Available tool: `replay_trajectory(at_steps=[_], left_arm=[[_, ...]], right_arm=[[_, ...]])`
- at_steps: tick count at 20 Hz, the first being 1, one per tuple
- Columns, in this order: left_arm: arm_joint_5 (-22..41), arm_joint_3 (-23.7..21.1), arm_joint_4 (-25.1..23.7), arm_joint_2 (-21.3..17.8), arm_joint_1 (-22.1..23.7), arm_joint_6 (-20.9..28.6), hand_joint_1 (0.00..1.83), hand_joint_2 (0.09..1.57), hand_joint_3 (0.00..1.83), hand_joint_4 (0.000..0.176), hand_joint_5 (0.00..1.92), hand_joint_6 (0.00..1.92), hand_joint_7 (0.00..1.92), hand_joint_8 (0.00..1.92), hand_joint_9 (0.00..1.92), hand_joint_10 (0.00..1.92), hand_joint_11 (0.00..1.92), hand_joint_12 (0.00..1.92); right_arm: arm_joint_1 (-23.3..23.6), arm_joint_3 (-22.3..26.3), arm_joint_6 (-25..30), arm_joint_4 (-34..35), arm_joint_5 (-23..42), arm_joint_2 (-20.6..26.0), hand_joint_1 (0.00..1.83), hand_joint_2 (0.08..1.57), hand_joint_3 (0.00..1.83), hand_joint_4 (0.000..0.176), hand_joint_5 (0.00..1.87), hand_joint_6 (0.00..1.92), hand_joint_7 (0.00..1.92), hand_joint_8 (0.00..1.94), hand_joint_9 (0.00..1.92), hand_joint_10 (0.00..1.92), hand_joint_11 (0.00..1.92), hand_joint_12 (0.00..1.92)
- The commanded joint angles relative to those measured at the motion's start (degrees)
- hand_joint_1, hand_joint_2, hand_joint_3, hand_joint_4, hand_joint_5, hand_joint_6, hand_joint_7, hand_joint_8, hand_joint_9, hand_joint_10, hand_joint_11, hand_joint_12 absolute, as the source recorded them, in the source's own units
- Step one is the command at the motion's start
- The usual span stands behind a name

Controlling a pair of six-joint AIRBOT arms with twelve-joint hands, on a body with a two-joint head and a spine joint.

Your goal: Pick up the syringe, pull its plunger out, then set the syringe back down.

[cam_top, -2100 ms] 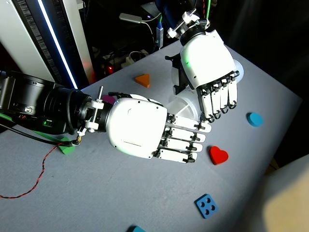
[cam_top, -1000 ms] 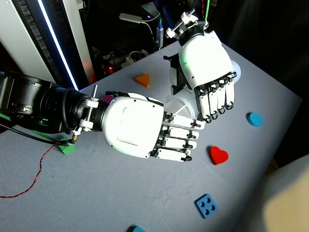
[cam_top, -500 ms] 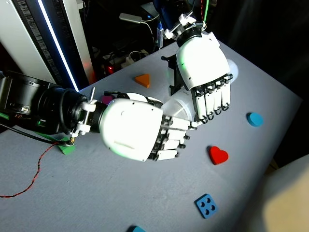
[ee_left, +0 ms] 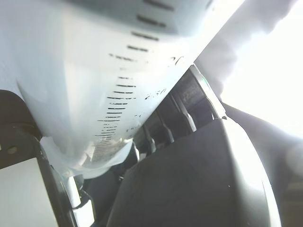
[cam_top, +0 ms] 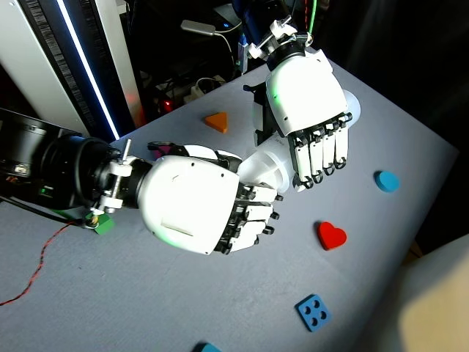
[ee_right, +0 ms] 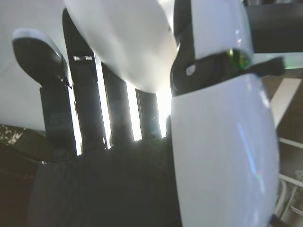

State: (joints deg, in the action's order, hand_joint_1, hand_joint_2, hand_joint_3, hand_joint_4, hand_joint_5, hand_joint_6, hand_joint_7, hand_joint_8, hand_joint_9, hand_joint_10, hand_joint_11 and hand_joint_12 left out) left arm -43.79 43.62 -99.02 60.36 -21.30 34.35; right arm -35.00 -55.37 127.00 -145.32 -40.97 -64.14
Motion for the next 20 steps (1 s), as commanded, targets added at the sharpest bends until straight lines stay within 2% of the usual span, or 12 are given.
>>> replay_trajectory(at_steps=[1,2,3,6,7,8,9,10,13,16,20], left_arm=[[-3.75,0.28,-4.93,-1.04,0.66,-1.48,1.38,1.13,0.0,0.0,0.81,1.04,1.01,0.98,0.93,1.3,0.81,1.31],[-3.75,0.43,-4.92,-1.28,0.66,-1.36,1.38,1.13,0.0,0.0,0.77,1.05,0.99,1.0,0.93,1.31,0.82,1.29],[-3.75,0.5,-4.92,-1.49,0.74,-1.36,1.38,1.15,0.0,0.0,0.74,1.06,0.97,1.04,0.93,1.33,0.83,1.28],[-3.74,0.65,-4.92,-2.49,0.83,-1.36,1.38,1.12,0.0,0.0,0.82,0.96,1.03,0.97,0.95,1.28,0.84,1.23],[-3.73,0.67,-4.92,-2.88,0.82,-1.36,1.38,1.13,0.0,0.0,0.82,1.0,1.0,0.99,0.9,1.3,0.86,1.22],[-3.73,0.71,-4.92,-3.22,0.79,-1.36,1.38,1.13,0.0,0.0,0.81,1.02,1.0,0.99,0.89,1.31,0.85,1.22],[-3.5,0.84,-4.93,-3.6,0.78,-1.36,1.37,1.14,0.0,0.0,0.8,1.04,0.99,1.02,0.87,1.33,0.83,1.25],[-3.16,0.99,-4.93,-3.91,0.77,-1.36,1.38,1.14,0.0,0.0,0.81,1.03,0.99,1.01,0.88,1.32,0.83,1.27],[-2.86,1.23,-4.93,-4.73,0.77,-1.36,1.38,1.13,0.0,0.0,0.83,1.02,1.0,0.98,0.89,1.32,0.85,1.33],[-2.33,1.31,-5.22,-5.34,0.63,-1.37,1.38,1.13,0.0,0.0,0.81,1.03,1.01,0.96,0.89,1.32,0.82,1.29],[-2.03,1.17,-5.35,-5.42,0.48,-1.33,1.37,1.15,0.0,0.0,0.79,1.1,0.96,1.04,0.86,1.35,0.77,1.32]], right_arm=[[0.69,-0.29,0.02,-0.81,-6.73,1.03,1.4,1.1,0.0,0.0,0.88,0.97,1.08,0.74,0.96,1.24,0.88,1.35],[0.59,-0.28,0.01,-0.9,-6.5,1.64,1.47,1.1,0.0,0.0,0.88,0.91,1.07,0.71,0.97,1.14,0.85,1.55],[0.55,-0.28,0.01,-0.94,-6.42,1.97,1.49,1.09,0.0,0.0,0.91,0.88,1.08,0.68,0.98,1.1,0.85,1.58],[0.46,-0.29,0.11,-2.01,-5.94,3.31,1.49,1.09,0.0,0.0,0.91,0.86,1.09,0.68,0.98,1.09,0.85,1.6],[0.45,-0.28,0.21,-2.72,-5.94,3.77,1.49,1.09,0.0,0.0,0.9,0.86,1.09,0.68,0.98,1.09,0.85,1.6],[0.47,-0.28,0.25,-3.17,-5.9,4.19,1.41,1.09,0.0,0.0,0.91,0.92,1.09,0.72,0.97,1.21,0.87,1.34],[0.53,-0.28,0.41,-3.78,-5.65,4.76,1.48,1.09,0.0,0.0,0.92,0.85,1.1,0.67,0.98,1.1,0.85,1.54],[0.59,-0.28,0.57,-4.4,-5.62,5.12,1.49,1.08,0.0,0.0,0.92,0.84,1.11,0.65,0.98,1.09,0.85,1.58],[1.06,-0.28,1.0,-5.79,-5.08,6.57,1.49,1.08,0.0,0.0,0.92,0.85,1.1,0.65,0.99,1.07,0.85,1.59],[1.54,-0.28,1.09,-6.5,-3.4,7.69,1.49,1.08,0.0,0.0,0.93,0.85,1.1,0.65,0.99,1.07,0.85,1.59],[1.9,-0.28,1.16,-9.16,-2.94,8.5,1.49,1.09,0.0,0.0,0.9,0.88,1.11,0.65,0.97,1.09,0.87,1.57]])
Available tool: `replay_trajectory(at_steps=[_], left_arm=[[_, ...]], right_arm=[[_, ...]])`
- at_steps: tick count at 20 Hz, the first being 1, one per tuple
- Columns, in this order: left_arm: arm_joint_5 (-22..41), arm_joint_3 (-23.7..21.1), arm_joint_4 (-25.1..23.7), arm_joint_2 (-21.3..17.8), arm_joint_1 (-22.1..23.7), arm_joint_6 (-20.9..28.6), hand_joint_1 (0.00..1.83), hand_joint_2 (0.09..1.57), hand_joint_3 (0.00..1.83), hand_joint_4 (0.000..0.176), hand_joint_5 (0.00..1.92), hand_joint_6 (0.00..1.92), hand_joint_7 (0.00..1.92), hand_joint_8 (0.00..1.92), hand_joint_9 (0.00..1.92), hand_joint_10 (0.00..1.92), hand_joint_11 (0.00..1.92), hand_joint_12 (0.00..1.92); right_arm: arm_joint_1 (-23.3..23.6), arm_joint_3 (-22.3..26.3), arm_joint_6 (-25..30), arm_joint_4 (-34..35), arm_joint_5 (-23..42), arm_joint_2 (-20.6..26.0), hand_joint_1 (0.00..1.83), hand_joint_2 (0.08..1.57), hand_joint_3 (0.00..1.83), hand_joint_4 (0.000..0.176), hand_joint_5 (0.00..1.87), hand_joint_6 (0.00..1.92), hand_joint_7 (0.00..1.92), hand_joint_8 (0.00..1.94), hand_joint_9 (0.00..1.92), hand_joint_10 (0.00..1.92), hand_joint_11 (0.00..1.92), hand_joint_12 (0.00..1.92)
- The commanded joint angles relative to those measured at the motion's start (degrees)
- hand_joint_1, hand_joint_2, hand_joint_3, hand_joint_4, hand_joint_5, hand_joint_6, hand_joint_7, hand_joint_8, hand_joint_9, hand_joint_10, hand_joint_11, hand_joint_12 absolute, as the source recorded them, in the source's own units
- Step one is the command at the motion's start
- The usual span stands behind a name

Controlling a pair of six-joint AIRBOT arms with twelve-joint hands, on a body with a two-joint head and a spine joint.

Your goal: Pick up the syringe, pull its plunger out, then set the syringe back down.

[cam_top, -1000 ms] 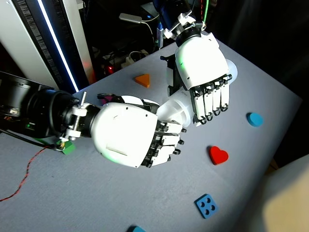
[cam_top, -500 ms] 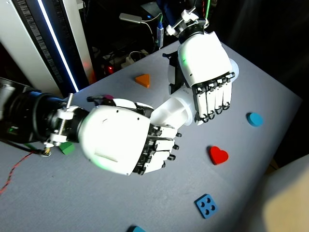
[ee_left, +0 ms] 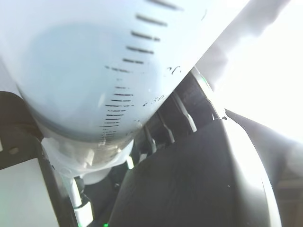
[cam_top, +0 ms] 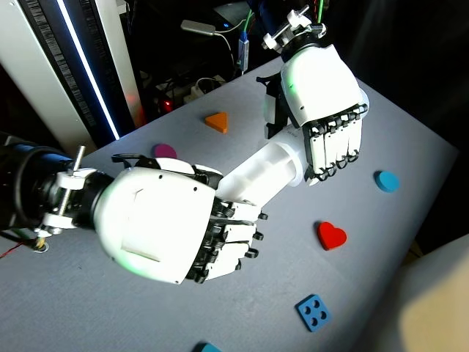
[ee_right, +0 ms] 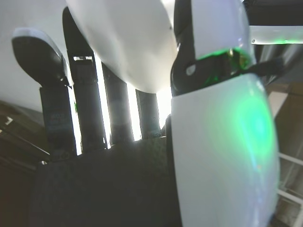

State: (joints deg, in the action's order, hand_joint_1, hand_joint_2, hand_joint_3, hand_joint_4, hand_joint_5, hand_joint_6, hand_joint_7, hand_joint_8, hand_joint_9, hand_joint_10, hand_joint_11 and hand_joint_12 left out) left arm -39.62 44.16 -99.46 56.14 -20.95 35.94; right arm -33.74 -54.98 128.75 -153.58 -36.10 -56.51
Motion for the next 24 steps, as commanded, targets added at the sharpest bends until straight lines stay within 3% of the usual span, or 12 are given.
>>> replay_trajectory(at_steps=[1,24], left_arm=[[-6.21,0.43,-4.92,-1.17,0.13,-2.92,1.37,1.15,0.0,0.0,0.8,1.1,0.96,1.04,0.86,1.35,0.77,1.32],[-5.9,-0.1,-5.28,-1.16,-0.13,-2.83,1.36,1.17,0.0,0.0,0.75,1.12,0.92,1.11,0.83,1.41,0.76,1.36]], right_arm=[[0.91,-0.67,-0.59,-1.49,-7.26,1.21,1.49,1.09,0.0,0.0,0.9,0.88,1.1,0.66,0.97,1.08,0.87,1.58],[2.5,1.13,-1.28,-3.64,-5.08,4.26,1.49,1.09,0.0,0.0,0.88,0.87,1.1,0.68,0.97,1.1,0.83,1.61]])
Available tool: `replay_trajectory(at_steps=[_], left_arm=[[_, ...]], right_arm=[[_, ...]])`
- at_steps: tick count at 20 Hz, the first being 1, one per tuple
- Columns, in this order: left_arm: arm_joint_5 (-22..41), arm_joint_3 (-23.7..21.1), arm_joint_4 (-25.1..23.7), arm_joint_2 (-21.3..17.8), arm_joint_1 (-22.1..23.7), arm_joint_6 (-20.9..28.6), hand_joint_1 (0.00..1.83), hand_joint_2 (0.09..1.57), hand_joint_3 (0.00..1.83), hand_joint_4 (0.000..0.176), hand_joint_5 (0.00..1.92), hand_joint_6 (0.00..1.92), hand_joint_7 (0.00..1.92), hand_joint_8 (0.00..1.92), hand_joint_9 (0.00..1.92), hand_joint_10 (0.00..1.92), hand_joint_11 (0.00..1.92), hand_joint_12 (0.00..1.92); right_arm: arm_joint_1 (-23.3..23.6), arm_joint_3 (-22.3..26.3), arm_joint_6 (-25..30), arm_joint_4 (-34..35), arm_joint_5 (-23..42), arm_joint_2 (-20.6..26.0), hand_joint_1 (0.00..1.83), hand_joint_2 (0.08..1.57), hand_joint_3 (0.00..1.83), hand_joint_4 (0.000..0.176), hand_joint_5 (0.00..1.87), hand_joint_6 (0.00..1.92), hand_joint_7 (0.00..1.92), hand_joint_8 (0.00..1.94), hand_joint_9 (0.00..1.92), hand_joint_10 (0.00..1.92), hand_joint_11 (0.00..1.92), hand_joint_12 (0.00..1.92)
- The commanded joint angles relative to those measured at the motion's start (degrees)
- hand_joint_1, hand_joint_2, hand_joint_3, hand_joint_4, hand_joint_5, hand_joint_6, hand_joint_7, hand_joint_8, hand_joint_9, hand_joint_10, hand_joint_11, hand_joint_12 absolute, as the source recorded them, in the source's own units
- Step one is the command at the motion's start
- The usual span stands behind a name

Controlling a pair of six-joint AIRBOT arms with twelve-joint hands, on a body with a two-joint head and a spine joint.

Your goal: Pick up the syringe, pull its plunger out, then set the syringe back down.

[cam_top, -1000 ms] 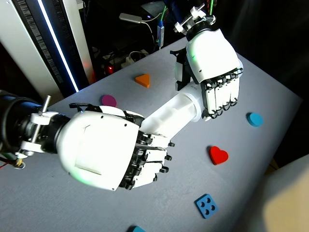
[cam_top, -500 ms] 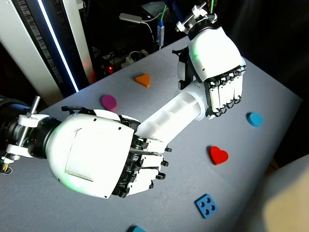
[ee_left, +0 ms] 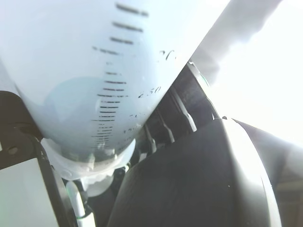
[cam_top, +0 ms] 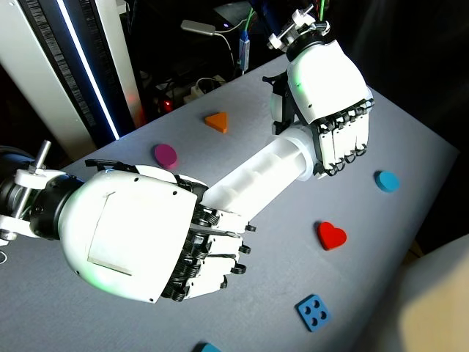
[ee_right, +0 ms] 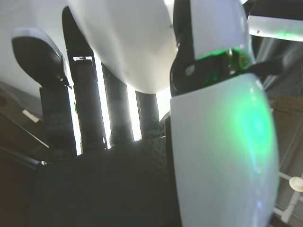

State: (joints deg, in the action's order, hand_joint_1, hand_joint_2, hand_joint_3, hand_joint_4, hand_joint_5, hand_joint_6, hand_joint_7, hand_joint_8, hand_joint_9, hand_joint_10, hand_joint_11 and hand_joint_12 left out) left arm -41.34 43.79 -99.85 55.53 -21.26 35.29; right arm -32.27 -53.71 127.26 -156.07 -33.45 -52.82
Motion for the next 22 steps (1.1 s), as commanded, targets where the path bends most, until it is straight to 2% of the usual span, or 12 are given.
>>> replay_trajectory(at_steps=[1,3,4,5,8,10,11,12,14,17,19,22], left_arm=[[-4.17,0.23,-4.89,-0.55,0.18,-2.17,1.37,1.16,0.0,0.0,0.77,1.1,0.92,1.1,0.84,1.4,0.78,1.36],[-4.17,0.15,-4.89,-0.55,0.18,-2.17,1.37,1.16,0.0,0.0,0.77,1.09,0.92,1.1,0.85,1.39,0.78,1.37],[-4.17,0.12,-4.89,-0.55,0.17,-2.17,1.38,1.14,0.0,0.0,0.8,1.04,0.97,1.04,0.91,1.34,0.78,1.37],[-4.17,0.11,-4.89,-0.55,0.17,-2.17,1.37,1.15,0.0,0.0,0.77,1.08,0.93,1.08,0.87,1.38,0.77,1.36],[-4.17,0.07,-4.89,-0.55,0.17,-2.17,1.37,1.15,0.0,0.0,0.79,1.09,0.93,1.07,0.87,1.37,0.77,1.35],[-4.17,0.04,-4.89,-0.55,0.17,-2.17,1.37,1.16,0.0,0.0,0.76,1.11,0.93,1.09,0.85,1.39,0.76,1.37],[-4.17,0.01,-4.89,-0.55,0.13,-2.17,1.37,1.15,0.0,0.0,0.76,1.08,0.97,1.05,0.9,1.36,0.77,1.36],[-4.17,-0.03,-4.88,-0.55,0.09,-2.17,1.38,1.14,0.0,0.0,0.77,1.06,0.98,1.02,0.92,1.33,0.79,1.31],[-4.17,-0.06,-4.88,-0.55,0.09,-2.17,1.37,1.15,0.0,0.0,0.8,1.04,0.94,1.08,0.87,1.37,0.8,1.3],[-4.17,-0.19,-4.88,-0.56,0.09,-2.17,1.37,1.13,0.0,0.0,0.86,0.99,0.97,1.03,0.87,1.33,0.8,1.32],[-4.18,-0.37,-4.88,-0.56,0.09,-2.17,1.37,1.15,0.0,0.0,0.79,1.05,0.95,1.07,0.86,1.37,0.78,1.32],[-4.18,-0.56,-4.89,-0.58,-0.18,-2.19,1.37,1.15,0.0,0.0,0.78,1.04,0.96,1.08,0.91,1.34,0.78,1.33]], right_arm=[[1.02,-0.12,0.2,-1.16,-7.67,0.55,1.49,1.09,0.0,0.0,0.89,0.87,1.1,0.69,0.98,1.09,0.83,1.62],[0.84,-0.12,0.12,-1.22,-7.38,0.52,1.49,1.09,0.0,0.0,0.9,0.86,1.09,0.69,0.99,1.08,0.82,1.62],[0.72,-0.12,0.08,-1.25,-7.25,0.46,1.41,1.1,0.0,0.0,0.89,0.94,1.09,0.73,0.98,1.21,0.86,1.34],[0.69,-0.12,0.01,-1.25,-7.2,0.42,1.39,1.1,0.0,0.0,0.87,0.98,1.08,0.77,0.96,1.25,0.89,1.24],[0.96,-0.13,-0.23,-1.25,-7.42,0.31,1.38,1.12,0.0,0.0,0.84,1.06,1.02,0.85,0.96,1.25,0.84,1.2],[1.13,-0.14,-0.25,-1.25,-7.43,0.32,1.36,1.17,0.0,0.0,0.76,1.21,0.89,1.02,0.85,1.4,0.73,1.2],[1.14,-0.14,-0.25,-1.26,-7.42,0.35,1.18,1.16,0.0,0.0,0.67,0.58,0.75,0.52,0.68,0.78,0.58,1.17],[1.09,-0.14,-0.27,-1.26,-7.26,0.37,1.1,1.15,0.0,0.0,0.65,0.24,0.71,0.21,0.64,0.44,0.45,1.12],[1.02,-0.14,-0.47,-1.26,-7.08,0.4,1.0,1.13,0.0,0.0,0.56,0.02,0.61,0.01,0.58,0.11,0.3,1.04],[0.95,-0.13,-0.74,-1.26,-6.19,0.47,0.87,1.09,0.0,0.0,0.41,0.0,0.49,0.0,0.46,0.01,0.11,0.96],[0.92,-0.13,-0.94,-1.33,-4.95,0.71,0.82,1.01,0.0,0.0,0.33,0.0,0.37,0.0,0.35,0.0,0.01,0.93],[0.68,-0.11,-0.96,-3.26,-3.45,1.19,0.72,0.92,0.0,0.0,0.18,0.0,0.2,0.0,0.23,0.0,0.0,0.68]])
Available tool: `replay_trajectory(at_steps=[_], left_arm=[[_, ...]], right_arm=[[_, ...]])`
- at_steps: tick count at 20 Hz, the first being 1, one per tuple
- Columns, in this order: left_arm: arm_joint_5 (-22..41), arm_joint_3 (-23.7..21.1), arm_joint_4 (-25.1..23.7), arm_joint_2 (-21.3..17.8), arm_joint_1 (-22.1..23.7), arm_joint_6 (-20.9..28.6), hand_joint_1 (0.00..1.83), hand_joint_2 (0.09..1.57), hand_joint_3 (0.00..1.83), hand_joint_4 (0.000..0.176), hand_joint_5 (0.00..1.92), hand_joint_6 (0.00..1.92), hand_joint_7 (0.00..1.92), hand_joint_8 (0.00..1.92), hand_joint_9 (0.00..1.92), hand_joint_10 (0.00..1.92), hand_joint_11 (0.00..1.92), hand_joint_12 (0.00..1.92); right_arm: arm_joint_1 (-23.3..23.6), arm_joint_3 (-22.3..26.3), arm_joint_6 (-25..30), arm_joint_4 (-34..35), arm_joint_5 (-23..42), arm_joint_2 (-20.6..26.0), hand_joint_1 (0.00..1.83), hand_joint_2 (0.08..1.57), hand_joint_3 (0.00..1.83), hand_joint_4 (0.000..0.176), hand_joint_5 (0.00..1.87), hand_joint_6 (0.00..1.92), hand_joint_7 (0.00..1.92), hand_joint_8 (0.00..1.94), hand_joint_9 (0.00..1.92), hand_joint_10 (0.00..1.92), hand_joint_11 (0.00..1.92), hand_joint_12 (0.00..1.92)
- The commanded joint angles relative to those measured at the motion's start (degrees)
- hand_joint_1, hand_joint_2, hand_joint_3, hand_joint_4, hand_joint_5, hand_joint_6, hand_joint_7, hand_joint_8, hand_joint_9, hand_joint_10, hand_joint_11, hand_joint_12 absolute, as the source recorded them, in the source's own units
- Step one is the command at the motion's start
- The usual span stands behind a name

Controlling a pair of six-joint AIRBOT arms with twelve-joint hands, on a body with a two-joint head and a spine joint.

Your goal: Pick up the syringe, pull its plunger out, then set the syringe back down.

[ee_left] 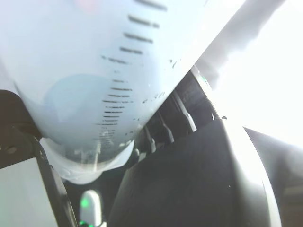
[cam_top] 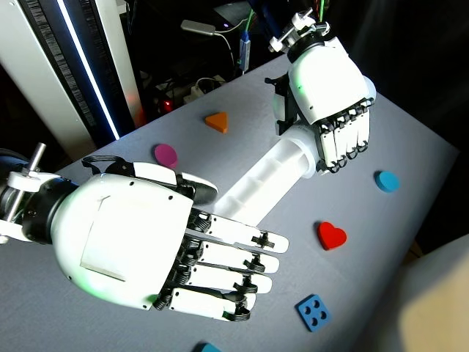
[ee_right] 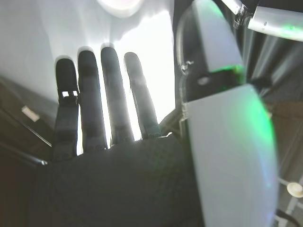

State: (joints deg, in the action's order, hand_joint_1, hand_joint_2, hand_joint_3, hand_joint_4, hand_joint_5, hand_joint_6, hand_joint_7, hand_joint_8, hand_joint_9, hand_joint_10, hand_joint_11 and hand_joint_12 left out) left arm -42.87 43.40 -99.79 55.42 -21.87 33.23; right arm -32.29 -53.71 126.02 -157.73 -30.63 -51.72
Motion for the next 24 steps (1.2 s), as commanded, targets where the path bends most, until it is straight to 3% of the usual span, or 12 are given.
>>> replay_trajectory(at_steps=[1,5,6,8,10,14,17,19,24], left_arm=[[-2.65,-0.18,-5.03,-0.47,0.27,-0.14,1.38,1.14,0.0,0.0,0.77,1.04,0.96,1.06,0.93,1.32,0.79,1.33],[-2.92,-0.17,-5.32,-0.47,-0.64,0.62,1.37,1.15,0.0,0.0,0.83,1.04,0.93,1.1,0.85,1.37,0.76,1.34],[-2.99,-0.11,-5.32,-0.47,-0.99,1.05,1.37,1.14,0.0,0.0,0.87,0.99,0.95,1.06,0.87,1.34,0.77,1.31],[-4.01,-0.12,-5.31,-0.51,-1.82,2.52,1.37,1.16,0.0,0.0,0.76,1.09,0.92,1.13,0.83,1.4,0.77,1.31],[-5.05,-0.24,-5.31,-0.61,-3.28,4.69,1.38,1.15,0.0,0.0,0.76,1.05,0.95,1.07,0.93,1.32,0.8,1.3],[-5.43,-0.27,-5.45,-0.63,-6.47,6.86,1.37,1.17,0.0,0.0,0.77,1.09,0.91,1.14,0.83,1.4,0.73,1.35],[-4.37,0.38,-9.41,-0.72,-9.97,13.57,1.38,1.14,0.0,0.0,0.79,1.02,0.96,1.06,0.91,1.33,0.79,1.31],[-2.27,1.36,-12.81,-0.67,-12.09,18.36,1.37,1.15,0.0,0.0,0.82,1.03,0.94,1.09,0.87,1.36,0.78,1.32],[1.96,4.08,-23.74,-0.2,-14.58,28.61,1.37,1.15,0.0,0.0,0.77,1.08,0.96,1.07,0.88,1.37,0.76,1.37]], right_arm=[[0.61,-0.06,0.34,-2.16,-6.15,0.2,0.64,0.91,0.0,0.0,0.14,0.0,0.15,0.0,0.18,0.0,0.0,0.56],[1.5,1.08,0.44,-3.39,-4.79,1.46,0.23,0.87,0.0,0.0,0.01,0.0,0.0,0.0,0.02,0.0,0.0,0.26],[1.94,1.98,0.13,-4.22,-3.85,2.15,0.21,0.85,0.0,0.0,0.0,0.0,0.0,0.0,0.01,0.0,0.0,0.24],[2.61,3.54,-1.42,-5.23,-2.95,3.18,0.2,0.85,0.0,0.0,0.0,0.0,0.0,0.0,0.0,0.0,0.0,0.21],[3.55,5.05,-4.74,-5.24,-2.26,4.22,0.15,0.86,0.0,0.0,0.0,0.0,0.0,0.0,0.0,0.0,0.0,0.2],[5.0,6.41,-7.53,-5.24,-0.41,5.82,0.15,0.86,0.0,0.0,0.0,0.0,0.0,0.0,0.0,0.0,0.0,0.26],[4.59,6.78,-8.17,-5.22,-0.44,6.95,0.17,0.88,0.0,0.0,0.0,0.0,0.0,0.0,0.0,0.0,0.0,0.16],[3.93,7.3,-8.18,-5.22,-0.66,8.11,0.16,0.88,0.01,0.0,0.0,0.0,0.0,0.0,0.0,0.0,0.0,0.15],[3.24,7.3,-8.18,-5.22,-1.07,8.26,0.19,0.88,0.0,0.0,0.0,0.0,0.0,0.0,0.01,0.0,0.0,0.3]])
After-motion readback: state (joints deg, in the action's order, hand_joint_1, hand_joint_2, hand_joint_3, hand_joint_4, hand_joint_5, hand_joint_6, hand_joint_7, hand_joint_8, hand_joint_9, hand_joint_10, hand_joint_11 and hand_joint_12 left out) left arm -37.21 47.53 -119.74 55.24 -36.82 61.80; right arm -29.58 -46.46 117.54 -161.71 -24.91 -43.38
